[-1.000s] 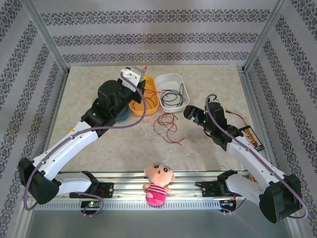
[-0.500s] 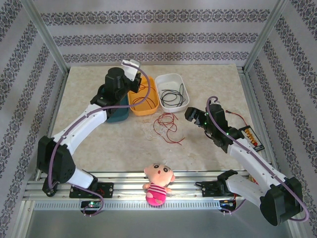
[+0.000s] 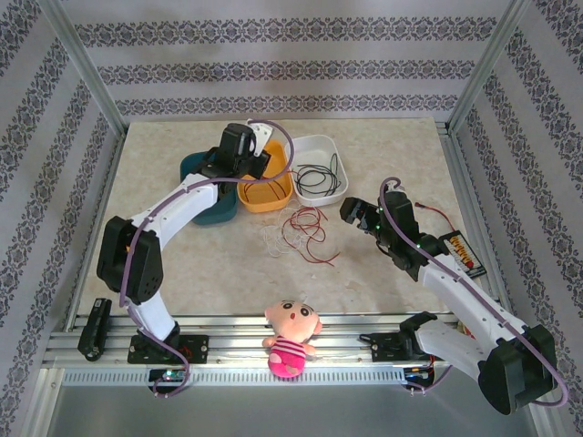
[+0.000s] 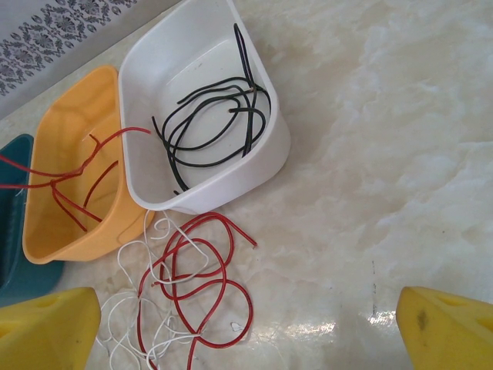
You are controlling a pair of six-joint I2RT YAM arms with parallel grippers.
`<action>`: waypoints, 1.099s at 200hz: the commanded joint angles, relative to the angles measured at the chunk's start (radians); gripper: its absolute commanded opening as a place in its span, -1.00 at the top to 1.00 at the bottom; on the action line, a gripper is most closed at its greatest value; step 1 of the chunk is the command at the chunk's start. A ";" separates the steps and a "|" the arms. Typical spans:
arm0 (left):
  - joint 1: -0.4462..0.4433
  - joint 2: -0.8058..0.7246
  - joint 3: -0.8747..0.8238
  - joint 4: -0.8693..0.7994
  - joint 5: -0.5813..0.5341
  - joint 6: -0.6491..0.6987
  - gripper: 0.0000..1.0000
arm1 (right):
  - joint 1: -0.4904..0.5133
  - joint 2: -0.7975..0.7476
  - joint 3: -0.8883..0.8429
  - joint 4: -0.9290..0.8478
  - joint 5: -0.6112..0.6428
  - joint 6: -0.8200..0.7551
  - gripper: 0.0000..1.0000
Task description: Untangle the cables
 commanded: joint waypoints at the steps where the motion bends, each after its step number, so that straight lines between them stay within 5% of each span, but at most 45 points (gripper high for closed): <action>1: 0.031 -0.019 -0.006 -0.062 -0.024 -0.008 1.00 | -0.007 0.004 -0.014 -0.007 0.018 0.008 -0.97; 142: 0.114 -0.148 -0.116 -0.072 -0.089 0.100 1.00 | -0.007 0.022 -0.016 -0.001 0.010 0.023 -0.97; 220: 0.080 -0.045 -0.014 -0.088 0.134 0.021 1.00 | -0.008 0.043 -0.014 0.007 0.013 0.034 -0.97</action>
